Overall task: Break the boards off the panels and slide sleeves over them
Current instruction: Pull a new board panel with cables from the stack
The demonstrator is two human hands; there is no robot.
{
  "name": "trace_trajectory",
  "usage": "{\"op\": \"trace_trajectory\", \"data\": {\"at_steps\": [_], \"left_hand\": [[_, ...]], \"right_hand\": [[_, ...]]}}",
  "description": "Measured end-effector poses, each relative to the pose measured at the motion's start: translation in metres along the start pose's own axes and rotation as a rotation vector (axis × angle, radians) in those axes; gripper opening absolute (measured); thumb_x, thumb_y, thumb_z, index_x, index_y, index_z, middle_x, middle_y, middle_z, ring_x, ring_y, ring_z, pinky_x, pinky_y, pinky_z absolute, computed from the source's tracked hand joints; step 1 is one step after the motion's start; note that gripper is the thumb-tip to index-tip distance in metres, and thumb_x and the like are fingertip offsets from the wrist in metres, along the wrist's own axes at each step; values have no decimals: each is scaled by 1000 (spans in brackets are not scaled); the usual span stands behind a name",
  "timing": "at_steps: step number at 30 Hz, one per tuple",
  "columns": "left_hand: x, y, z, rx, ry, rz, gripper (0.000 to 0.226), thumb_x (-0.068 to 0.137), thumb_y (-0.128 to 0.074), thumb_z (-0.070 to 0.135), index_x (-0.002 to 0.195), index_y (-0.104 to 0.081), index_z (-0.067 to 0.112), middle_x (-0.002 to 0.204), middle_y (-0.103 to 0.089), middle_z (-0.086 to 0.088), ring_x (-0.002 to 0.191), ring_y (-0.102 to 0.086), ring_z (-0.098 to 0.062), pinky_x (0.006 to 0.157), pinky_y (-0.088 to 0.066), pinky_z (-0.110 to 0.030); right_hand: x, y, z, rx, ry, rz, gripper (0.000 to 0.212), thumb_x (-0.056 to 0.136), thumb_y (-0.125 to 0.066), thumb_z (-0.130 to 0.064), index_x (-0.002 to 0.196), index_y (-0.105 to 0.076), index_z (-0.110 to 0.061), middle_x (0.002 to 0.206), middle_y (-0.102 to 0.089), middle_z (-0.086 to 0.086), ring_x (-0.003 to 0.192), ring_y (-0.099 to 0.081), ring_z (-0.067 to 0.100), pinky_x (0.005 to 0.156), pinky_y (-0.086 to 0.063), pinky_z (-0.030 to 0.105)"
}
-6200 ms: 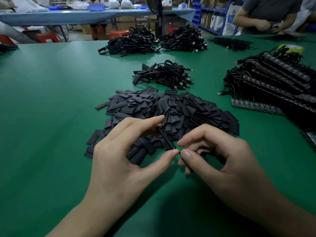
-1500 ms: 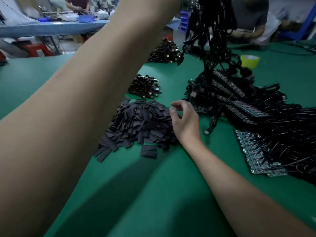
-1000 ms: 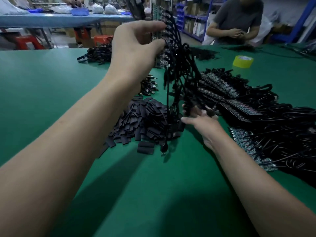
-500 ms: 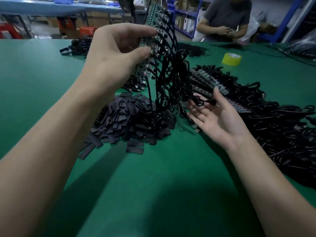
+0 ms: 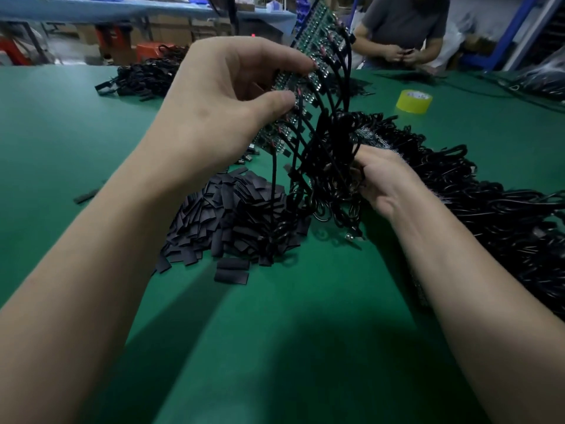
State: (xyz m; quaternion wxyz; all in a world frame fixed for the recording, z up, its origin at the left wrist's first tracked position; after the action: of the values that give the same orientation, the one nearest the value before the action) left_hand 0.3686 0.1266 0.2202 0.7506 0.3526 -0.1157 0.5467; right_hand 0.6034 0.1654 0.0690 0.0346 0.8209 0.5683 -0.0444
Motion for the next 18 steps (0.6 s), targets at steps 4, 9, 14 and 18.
{"op": "trace_trajectory", "data": {"at_steps": [4,9,14,18], "left_hand": [[6,-16,-1,57,17,6,29,93,-71,13,118,-72,26,112,-71,17,100,-69,-2,89,-56,-20],[19,-39,-2,103,27,66,29,91,-73,15,116,-74,29,111,-71,18,99,-66,2,92,-55,-21],[30,-49,-6,70,23,156,29,91,-72,11,118,-73,22,114,-71,13,104,-66,0,95,-53,-23],[40,-33,-6,-52,2,246,31,91,-70,5,121,-70,12,116,-72,5,105,-68,-4,93,-55,-25]], "right_hand": [[2,7,-21,-136,102,-29,28,90,-75,-19,62,-78,-23,62,-72,-8,55,-63,3,51,-49,20],[3,9,-26,-120,68,-91,42,93,-60,1,55,-66,-16,51,-61,-6,44,-59,6,41,-46,18],[1,4,8,98,-115,-183,38,101,-49,-2,70,-64,-18,58,-66,-5,51,-60,6,45,-49,18],[-2,6,19,96,-95,-206,23,99,-62,-9,83,-74,-20,79,-76,-5,65,-68,3,58,-56,19]]}}
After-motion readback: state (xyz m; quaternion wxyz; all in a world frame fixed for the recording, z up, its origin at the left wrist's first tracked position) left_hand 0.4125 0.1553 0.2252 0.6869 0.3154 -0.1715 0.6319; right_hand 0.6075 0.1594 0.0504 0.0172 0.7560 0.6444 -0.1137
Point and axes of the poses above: each hand's wrist, its own x-axis towards the middle knuckle, its own y-axis out of the back of the hand, z = x × y, the point moved 10 cm from there along x, towards the middle knuckle
